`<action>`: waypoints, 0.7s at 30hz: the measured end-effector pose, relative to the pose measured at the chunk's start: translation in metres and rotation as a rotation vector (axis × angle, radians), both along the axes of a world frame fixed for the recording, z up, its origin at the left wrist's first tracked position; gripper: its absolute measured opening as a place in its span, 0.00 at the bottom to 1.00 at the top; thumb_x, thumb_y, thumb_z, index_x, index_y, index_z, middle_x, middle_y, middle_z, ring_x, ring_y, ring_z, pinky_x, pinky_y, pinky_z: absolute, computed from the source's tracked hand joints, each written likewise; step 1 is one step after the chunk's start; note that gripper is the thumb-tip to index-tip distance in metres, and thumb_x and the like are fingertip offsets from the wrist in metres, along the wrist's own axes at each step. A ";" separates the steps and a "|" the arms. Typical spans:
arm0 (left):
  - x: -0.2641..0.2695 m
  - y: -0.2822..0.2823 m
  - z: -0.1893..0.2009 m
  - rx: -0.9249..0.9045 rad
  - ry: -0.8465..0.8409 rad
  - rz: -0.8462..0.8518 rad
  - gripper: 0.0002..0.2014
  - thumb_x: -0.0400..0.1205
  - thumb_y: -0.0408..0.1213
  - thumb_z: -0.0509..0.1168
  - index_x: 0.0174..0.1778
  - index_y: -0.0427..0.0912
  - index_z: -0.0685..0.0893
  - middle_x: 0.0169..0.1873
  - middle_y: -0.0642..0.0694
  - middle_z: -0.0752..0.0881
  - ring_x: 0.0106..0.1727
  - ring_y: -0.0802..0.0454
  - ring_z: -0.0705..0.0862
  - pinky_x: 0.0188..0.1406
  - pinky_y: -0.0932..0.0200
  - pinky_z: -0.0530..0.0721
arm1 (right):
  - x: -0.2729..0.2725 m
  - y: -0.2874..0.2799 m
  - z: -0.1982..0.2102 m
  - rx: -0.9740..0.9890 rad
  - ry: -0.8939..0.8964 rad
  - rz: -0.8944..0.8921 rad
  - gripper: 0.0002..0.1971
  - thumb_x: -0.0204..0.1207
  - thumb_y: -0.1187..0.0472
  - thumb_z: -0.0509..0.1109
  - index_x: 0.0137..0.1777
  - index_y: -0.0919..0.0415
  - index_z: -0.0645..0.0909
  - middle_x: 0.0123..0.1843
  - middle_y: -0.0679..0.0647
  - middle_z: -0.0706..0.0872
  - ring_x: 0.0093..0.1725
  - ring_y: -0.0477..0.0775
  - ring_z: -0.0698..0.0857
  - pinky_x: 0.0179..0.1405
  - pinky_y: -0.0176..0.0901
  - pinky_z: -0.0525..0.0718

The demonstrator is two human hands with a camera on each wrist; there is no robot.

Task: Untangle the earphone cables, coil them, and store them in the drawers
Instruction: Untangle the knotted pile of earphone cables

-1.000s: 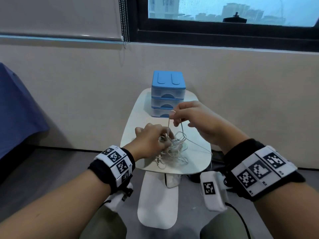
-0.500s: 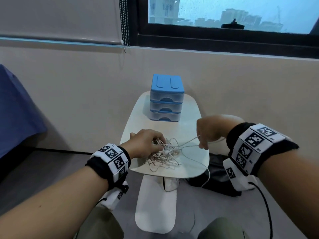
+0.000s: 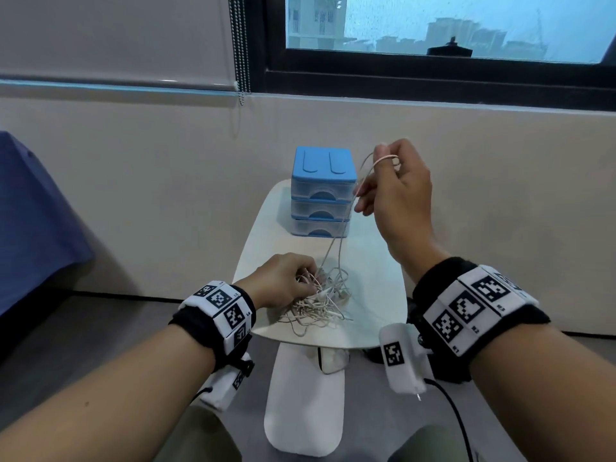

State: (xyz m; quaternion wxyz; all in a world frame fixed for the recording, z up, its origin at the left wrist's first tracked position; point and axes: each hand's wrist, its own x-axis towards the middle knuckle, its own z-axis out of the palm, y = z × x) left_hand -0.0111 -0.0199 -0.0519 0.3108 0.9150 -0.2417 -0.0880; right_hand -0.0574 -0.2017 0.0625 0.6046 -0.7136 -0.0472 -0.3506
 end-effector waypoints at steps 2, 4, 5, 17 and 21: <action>0.001 0.000 -0.001 0.016 -0.001 0.015 0.12 0.79 0.41 0.78 0.38 0.58 0.81 0.41 0.55 0.86 0.44 0.51 0.83 0.54 0.49 0.85 | -0.004 0.004 0.003 0.024 -0.003 0.028 0.14 0.92 0.54 0.58 0.50 0.64 0.72 0.36 0.64 0.90 0.29 0.60 0.89 0.24 0.46 0.85; 0.001 -0.001 -0.002 0.021 0.001 0.021 0.11 0.79 0.42 0.78 0.38 0.54 0.80 0.40 0.54 0.86 0.45 0.48 0.84 0.55 0.45 0.86 | -0.004 0.007 0.003 -0.059 -0.036 0.003 0.13 0.92 0.53 0.58 0.51 0.63 0.73 0.40 0.58 0.91 0.34 0.54 0.92 0.32 0.49 0.90; 0.001 -0.001 -0.002 0.024 0.002 0.024 0.11 0.79 0.42 0.78 0.38 0.54 0.80 0.40 0.54 0.86 0.46 0.47 0.85 0.55 0.44 0.86 | -0.003 0.007 0.002 -0.145 -0.061 -0.036 0.13 0.92 0.52 0.59 0.50 0.61 0.73 0.43 0.55 0.91 0.36 0.50 0.92 0.36 0.52 0.91; 0.000 -0.003 -0.004 0.028 0.007 0.043 0.11 0.78 0.43 0.79 0.41 0.59 0.82 0.46 0.56 0.87 0.52 0.48 0.86 0.60 0.45 0.86 | 0.002 -0.009 0.003 -0.952 -0.122 -0.347 0.24 0.84 0.48 0.66 0.80 0.42 0.72 0.93 0.55 0.46 0.92 0.63 0.45 0.85 0.71 0.52; 0.000 -0.003 -0.003 0.010 -0.007 0.035 0.09 0.78 0.40 0.79 0.45 0.55 0.85 0.44 0.56 0.86 0.49 0.51 0.85 0.52 0.57 0.85 | 0.006 -0.027 -0.036 -1.228 0.652 -0.039 0.36 0.86 0.40 0.62 0.90 0.48 0.56 0.89 0.60 0.63 0.86 0.65 0.63 0.83 0.64 0.65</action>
